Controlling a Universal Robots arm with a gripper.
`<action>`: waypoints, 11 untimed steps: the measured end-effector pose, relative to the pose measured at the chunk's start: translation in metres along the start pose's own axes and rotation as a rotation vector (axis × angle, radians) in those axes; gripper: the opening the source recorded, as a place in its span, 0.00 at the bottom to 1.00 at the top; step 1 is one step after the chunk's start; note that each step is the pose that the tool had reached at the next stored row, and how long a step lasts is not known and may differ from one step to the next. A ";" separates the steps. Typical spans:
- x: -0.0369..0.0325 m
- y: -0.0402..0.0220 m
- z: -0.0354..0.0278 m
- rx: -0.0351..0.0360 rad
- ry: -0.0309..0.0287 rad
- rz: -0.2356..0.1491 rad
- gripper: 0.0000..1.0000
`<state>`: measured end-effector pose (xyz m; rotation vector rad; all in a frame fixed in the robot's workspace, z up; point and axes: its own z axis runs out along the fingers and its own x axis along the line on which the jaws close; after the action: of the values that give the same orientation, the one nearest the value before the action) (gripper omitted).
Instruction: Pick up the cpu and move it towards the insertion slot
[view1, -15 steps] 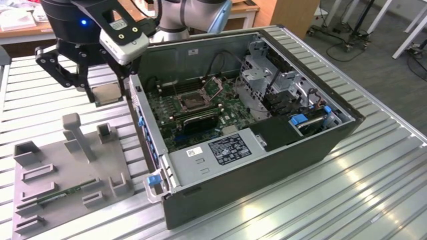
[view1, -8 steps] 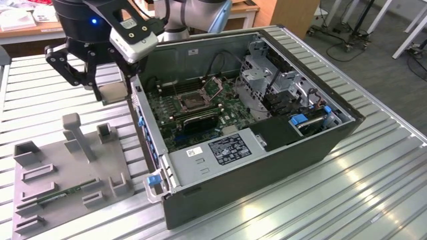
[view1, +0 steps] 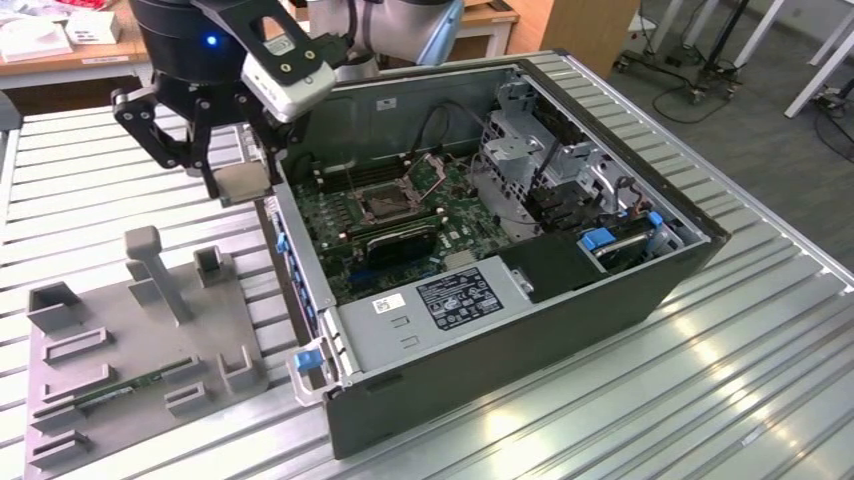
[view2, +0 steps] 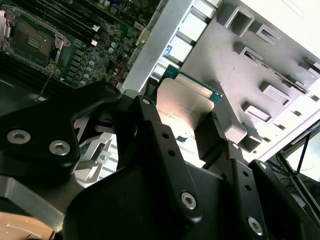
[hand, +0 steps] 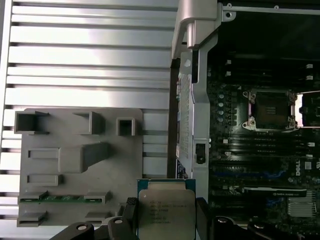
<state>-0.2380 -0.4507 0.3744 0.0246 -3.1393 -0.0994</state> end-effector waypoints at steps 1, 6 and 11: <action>-0.0016 0.0000 0.0000 0.0000 0.0000 0.000 0.54; -0.0101 -0.0001 0.0000 0.0000 0.0000 0.000 0.54; -0.0194 -0.0003 0.0001 0.0000 0.0000 0.000 0.54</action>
<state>-0.2186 -0.4506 0.3744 0.0247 -3.1393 -0.0995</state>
